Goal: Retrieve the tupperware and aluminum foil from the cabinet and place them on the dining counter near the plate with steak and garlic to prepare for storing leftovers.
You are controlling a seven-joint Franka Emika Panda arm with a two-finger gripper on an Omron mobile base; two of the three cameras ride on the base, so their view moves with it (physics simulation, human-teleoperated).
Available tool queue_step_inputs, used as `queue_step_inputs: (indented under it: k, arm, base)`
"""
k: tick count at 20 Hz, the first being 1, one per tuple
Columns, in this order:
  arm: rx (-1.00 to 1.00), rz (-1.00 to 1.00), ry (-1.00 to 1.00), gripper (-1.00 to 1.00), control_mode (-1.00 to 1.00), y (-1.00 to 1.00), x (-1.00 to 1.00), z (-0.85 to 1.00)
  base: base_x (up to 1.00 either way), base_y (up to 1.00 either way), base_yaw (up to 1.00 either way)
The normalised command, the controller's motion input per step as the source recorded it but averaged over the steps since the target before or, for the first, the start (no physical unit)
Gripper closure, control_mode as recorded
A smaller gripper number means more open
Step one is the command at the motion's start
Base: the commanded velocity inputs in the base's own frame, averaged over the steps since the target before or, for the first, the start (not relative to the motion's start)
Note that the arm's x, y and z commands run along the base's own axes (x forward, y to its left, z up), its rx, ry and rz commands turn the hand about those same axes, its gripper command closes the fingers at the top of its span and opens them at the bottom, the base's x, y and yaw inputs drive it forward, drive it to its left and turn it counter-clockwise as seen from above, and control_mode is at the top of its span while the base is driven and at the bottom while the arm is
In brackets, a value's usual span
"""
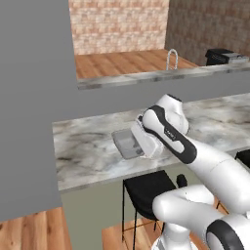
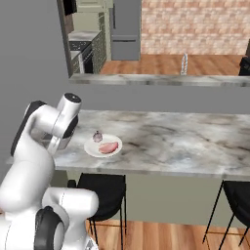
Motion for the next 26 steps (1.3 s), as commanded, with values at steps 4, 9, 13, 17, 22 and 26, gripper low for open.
queue_step_inputs:
  k: [4, 9, 13, 17, 22, 26]
  arm:
    - [-0.04, 0.01, 0.01, 1.0, -1.0, 0.08, 0.47, -0.61]
    - [-0.05, 0.04, 0.0, 1.0, -1.0, 0.28, 0.53, -0.36]
    - [0.0, 0.0, 0.01, 1.0, -1.0, 0.02, 0.62, -0.32]
    - [0.0, 0.0, 0.01, 1.0, -1.0, 0.0, 0.63, -0.43]
    - [-0.02, 0.01, 0.03, 1.0, -1.0, 0.12, 0.7, -0.44]
    - [-0.07, 0.04, 0.02, 1.0, -1.0, 0.37, 0.73, -0.3]
  base:
    - [0.0, 0.0, 0.0]
    - [0.0, 0.0, 0.0]
    - [0.0, 0.0, 0.0]
    - [0.0, 0.0, 0.0]
    - [0.0, 0.0, 0.0]
    - [0.0, 0.0, 0.0]
